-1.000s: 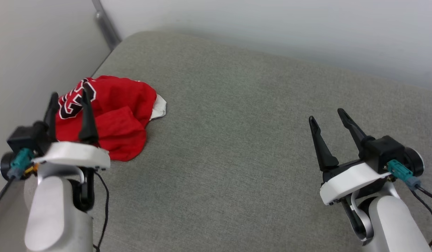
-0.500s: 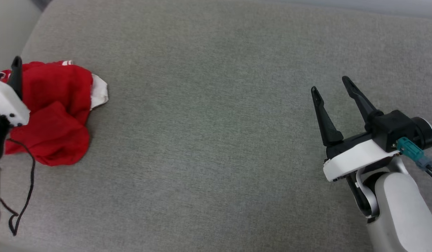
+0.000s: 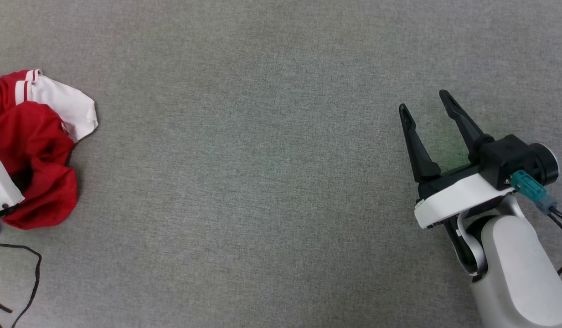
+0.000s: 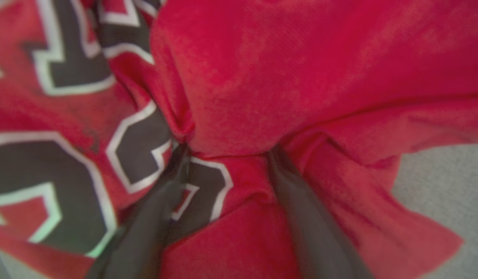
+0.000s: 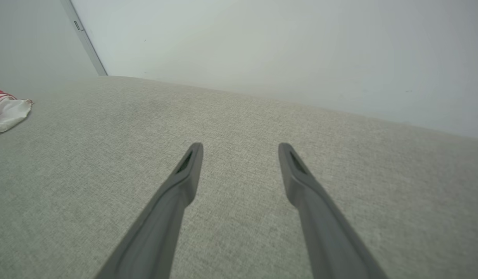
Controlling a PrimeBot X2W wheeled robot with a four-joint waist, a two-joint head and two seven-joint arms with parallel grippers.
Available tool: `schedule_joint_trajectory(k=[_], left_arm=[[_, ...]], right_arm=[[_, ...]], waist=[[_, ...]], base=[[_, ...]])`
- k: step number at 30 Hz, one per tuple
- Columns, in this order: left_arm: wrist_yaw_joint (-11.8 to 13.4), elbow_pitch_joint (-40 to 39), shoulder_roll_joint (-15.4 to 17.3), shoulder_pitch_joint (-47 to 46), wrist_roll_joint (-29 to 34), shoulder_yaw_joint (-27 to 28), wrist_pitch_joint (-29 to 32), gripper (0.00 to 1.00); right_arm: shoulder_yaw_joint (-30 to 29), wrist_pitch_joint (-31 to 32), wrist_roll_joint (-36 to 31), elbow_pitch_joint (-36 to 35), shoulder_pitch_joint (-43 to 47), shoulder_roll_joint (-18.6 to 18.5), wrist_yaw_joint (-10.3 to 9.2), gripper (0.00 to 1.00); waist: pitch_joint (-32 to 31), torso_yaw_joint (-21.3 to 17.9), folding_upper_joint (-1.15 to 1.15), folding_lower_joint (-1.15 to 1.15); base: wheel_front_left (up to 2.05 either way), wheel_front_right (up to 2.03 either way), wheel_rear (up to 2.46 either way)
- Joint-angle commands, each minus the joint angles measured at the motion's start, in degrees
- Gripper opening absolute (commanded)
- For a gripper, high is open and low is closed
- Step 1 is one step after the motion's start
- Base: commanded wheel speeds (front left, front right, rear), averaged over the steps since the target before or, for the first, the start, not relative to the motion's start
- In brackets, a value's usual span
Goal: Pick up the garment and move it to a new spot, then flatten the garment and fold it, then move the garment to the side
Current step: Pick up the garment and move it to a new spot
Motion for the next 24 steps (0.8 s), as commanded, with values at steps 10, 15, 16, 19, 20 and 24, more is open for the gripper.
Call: schedule_joint_trajectory(k=[10, 15, 16, 19, 20, 24], left_arm=[[1.9, 3.2, -2.3, -4.8, 6.1, -3.0, -18.1, 0.0], [3.0, 2.0, -2.5, -8.1, 9.1, -3.9, -27.9, 0.0], [3.1, 1.6, -2.8, -9.0, 9.8, -4.1, -30.4, 0.0], [3.6, 0.2, -3.7, -11.2, 11.8, -5.0, -36.9, 0.0], [3.6, -0.4, -4.2, -11.9, 12.3, -5.4, -39.0, 0.0], [4.1, -3.0, -7.8, -13.8, 14.1, -7.1, -45.0, 0.0]], right_arm=[[0.2, -0.3, 1.6, 1.9, 1.3, -0.1, -0.04, 1.0], [0.0, -0.7, 2.0, 2.5, 1.8, 0.3, -0.04, 1.0], [-0.1, -0.9, 2.0, 2.7, 2.0, 0.5, -0.03, 1.0], [-0.6, -1.4, 2.3, 3.3, 3.2, 1.1, -0.04, 1.0], [-0.9, -1.6, 2.4, 3.6, 3.4, 1.2, -0.04, 1.0], [-2.0, -2.1, 2.6, 4.2, 4.9, 1.9, -0.03, 1.0]], waist=[[-5.3, 1.6, 0.0, 0.0], [-8.2, 1.9, 0.0, 0.0], [-9.0, 1.8, 0.0, 0.0], [-11.5, 1.6, 0.0, 0.0], [-12.3, 1.4, 0.0, 0.0], [-15.4, 0.4, 0.0, 0.0]], base=[[0.0, 0.0, 0.0], [0.0, 0.0, 0.0], [0.0, 0.0, 0.0], [0.0, 0.0, 0.0], [0.0, 0.0, 0.0], [0.0, 0.0, 0.0]])
